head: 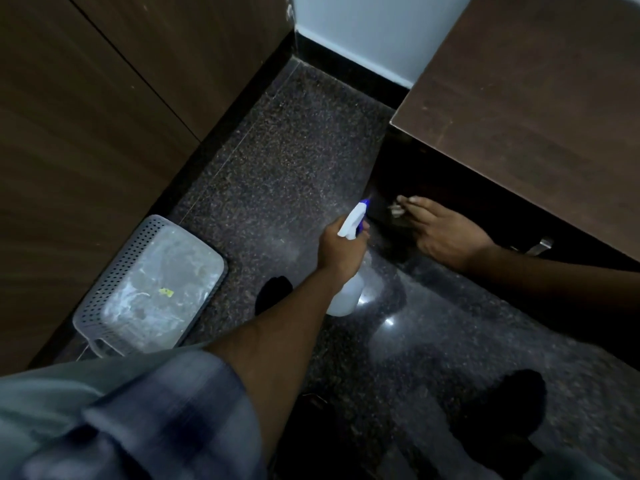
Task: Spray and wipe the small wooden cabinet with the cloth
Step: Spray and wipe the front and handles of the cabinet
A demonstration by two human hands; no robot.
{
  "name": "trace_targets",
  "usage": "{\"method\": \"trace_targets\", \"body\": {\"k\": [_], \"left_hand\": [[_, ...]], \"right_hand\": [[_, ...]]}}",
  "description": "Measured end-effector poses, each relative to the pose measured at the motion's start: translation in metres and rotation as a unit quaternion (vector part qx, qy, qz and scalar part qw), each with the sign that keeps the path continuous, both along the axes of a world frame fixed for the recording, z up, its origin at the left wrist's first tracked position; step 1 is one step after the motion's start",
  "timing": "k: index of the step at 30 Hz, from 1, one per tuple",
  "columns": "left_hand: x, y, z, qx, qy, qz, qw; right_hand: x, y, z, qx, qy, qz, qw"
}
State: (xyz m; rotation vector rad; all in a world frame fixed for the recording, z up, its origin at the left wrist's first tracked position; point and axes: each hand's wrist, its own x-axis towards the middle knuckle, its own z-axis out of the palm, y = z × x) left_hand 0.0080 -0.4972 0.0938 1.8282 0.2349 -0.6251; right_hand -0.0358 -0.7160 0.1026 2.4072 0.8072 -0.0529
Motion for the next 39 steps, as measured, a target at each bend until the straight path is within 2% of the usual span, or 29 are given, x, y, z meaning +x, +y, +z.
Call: {"method": "trace_targets", "body": {"k": [3, 6, 10, 13, 17, 20, 23, 27, 28, 31, 34, 39], "left_hand": [[0.002, -0.002, -0.009, 0.009, 0.002, -0.01, 1.0], [0.0, -0.003, -0.023, 0.027, 0.015, -0.005, 1.0], [-0.001, -0.004, -0.034, 0.045, 0.035, 0.02, 0.998], [-0.002, 0.0, -0.041, 0.054, 0.033, -0.007, 0.998], [-0.002, 0.008, -0.053, 0.031, 0.041, -0.03, 0.998], [-0.001, 0.007, -0.057, 0.026, 0.031, -0.019, 0.999], [0.001, 0.002, -0.052, 0.005, 0.025, -0.023, 0.999], [0.005, 0.003, -0.059, -0.02, 0.026, -0.013, 0.999], [0.007, 0.003, -0.06, -0.03, 0.026, -0.012, 0.999], [0.01, 0.002, -0.061, -0.026, 0.022, -0.011, 0.999], [0.014, 0.004, -0.067, -0.016, 0.026, 0.003, 1.0], [0.018, 0.013, -0.068, -0.025, 0.038, -0.008, 0.999]], "right_hand": [[-0.019, -0.01, 0.003, 0.047, -0.023, -0.044, 0.998], [0.001, 0.003, -0.005, 0.013, -0.063, -0.021, 0.998], [0.023, 0.032, -0.032, -0.006, -0.03, -0.037, 0.999], [0.008, 0.023, -0.04, -0.048, 0.007, -0.054, 0.997], [0.005, 0.012, -0.021, 0.002, -0.037, -0.053, 0.998], [0.04, 0.039, -0.035, -0.007, -0.053, -0.047, 0.997], [0.064, 0.059, -0.06, -0.017, 0.036, -0.072, 0.997], [0.023, 0.028, -0.065, -0.138, 0.109, -0.036, 0.984], [0.007, 0.013, -0.059, -0.146, 0.09, -0.018, 0.985], [-0.016, -0.012, -0.032, -0.047, -0.035, -0.027, 0.998], [0.006, 0.014, -0.033, -0.014, -0.062, -0.059, 0.996], [0.048, 0.056, -0.078, -0.078, 0.092, -0.087, 0.989]]}}
